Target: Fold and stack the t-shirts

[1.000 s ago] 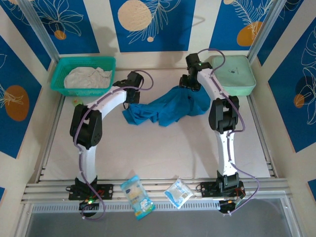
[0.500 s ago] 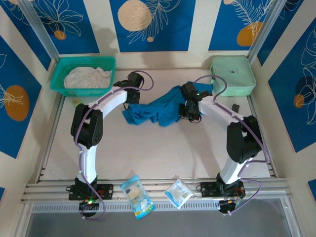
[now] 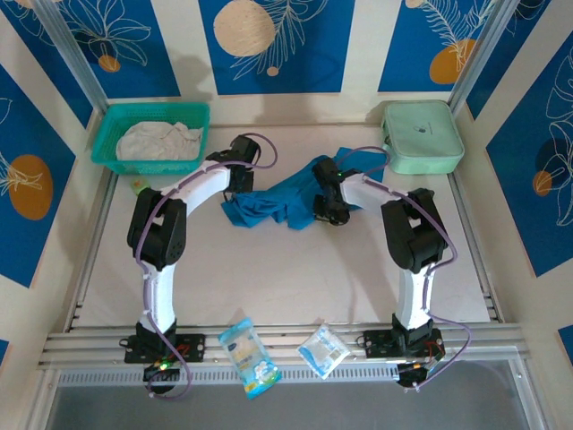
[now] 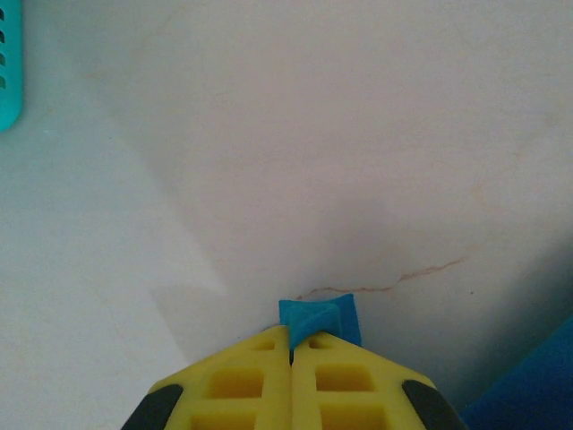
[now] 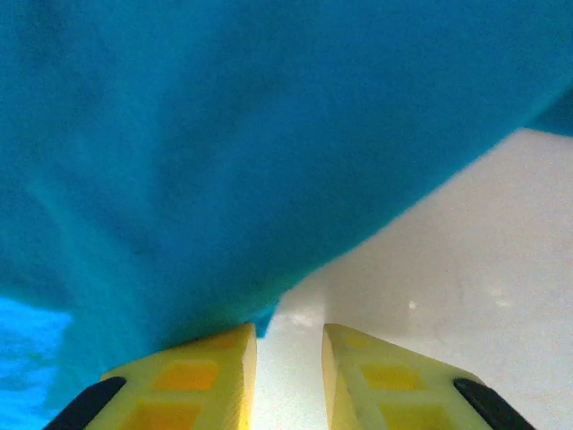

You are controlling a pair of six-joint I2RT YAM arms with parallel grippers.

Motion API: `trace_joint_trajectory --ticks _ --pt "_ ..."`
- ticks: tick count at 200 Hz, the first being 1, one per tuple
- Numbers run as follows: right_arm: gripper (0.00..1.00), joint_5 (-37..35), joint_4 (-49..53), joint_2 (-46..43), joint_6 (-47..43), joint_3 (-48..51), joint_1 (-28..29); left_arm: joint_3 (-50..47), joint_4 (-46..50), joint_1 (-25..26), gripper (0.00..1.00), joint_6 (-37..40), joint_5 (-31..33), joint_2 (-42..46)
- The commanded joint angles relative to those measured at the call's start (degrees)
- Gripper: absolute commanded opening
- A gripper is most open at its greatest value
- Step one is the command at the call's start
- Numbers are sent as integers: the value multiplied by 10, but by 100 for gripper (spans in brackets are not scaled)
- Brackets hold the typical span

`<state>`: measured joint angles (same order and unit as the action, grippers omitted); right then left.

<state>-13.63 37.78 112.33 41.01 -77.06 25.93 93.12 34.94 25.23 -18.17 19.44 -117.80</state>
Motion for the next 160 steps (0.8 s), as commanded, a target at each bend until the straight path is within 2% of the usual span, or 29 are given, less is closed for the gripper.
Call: trace_joint_trajectory --ticks 1,95,121,160 --pt "26 12 -2 16 14 -13 4 -7 -3 -1 0 -12 -14 25" --pt "26 9 -3 23 13 -22 4 -7 -4 -1 0 -13 -21 22" --pt "20 10 -3 38 15 -24 3 -7 -4 -1 0 -13 -22 18" --pt "4 5 -6 48 18 -19 4 -9 -4 -1 0 -13 -21 16"
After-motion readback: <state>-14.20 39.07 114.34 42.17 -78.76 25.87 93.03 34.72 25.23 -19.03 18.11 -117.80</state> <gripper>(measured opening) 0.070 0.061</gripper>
